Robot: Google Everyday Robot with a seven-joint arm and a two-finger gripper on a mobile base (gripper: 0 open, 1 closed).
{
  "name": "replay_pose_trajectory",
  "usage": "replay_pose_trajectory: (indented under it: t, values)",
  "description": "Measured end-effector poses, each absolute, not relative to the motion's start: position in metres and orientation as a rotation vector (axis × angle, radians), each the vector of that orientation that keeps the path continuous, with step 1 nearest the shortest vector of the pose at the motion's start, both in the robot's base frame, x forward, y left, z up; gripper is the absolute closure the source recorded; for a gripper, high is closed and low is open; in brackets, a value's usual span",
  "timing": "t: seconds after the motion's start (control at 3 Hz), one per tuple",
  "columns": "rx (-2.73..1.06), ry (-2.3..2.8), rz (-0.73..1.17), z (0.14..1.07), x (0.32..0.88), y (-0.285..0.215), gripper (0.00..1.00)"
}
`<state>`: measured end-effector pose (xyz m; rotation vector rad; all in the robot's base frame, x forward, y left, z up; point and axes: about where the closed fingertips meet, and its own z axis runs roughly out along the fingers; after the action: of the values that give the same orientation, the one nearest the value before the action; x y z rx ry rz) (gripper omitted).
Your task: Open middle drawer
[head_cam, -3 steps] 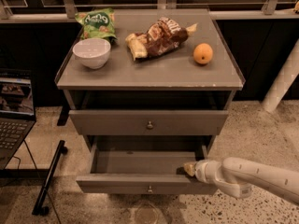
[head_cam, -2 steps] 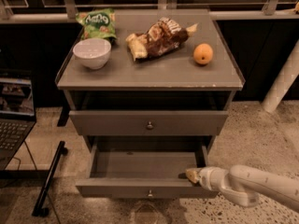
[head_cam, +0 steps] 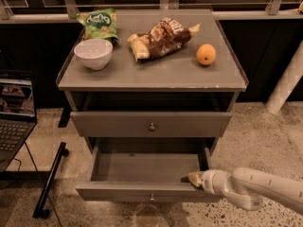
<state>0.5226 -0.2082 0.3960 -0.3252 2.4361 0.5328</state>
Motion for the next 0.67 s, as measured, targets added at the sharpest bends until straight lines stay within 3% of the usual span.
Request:
replay_pose_trajectory:
  t: [0.67]
  values:
    - [-0.318, 2.423, 0.562, 0.3963, 0.5115, -0.2089, 1.00]
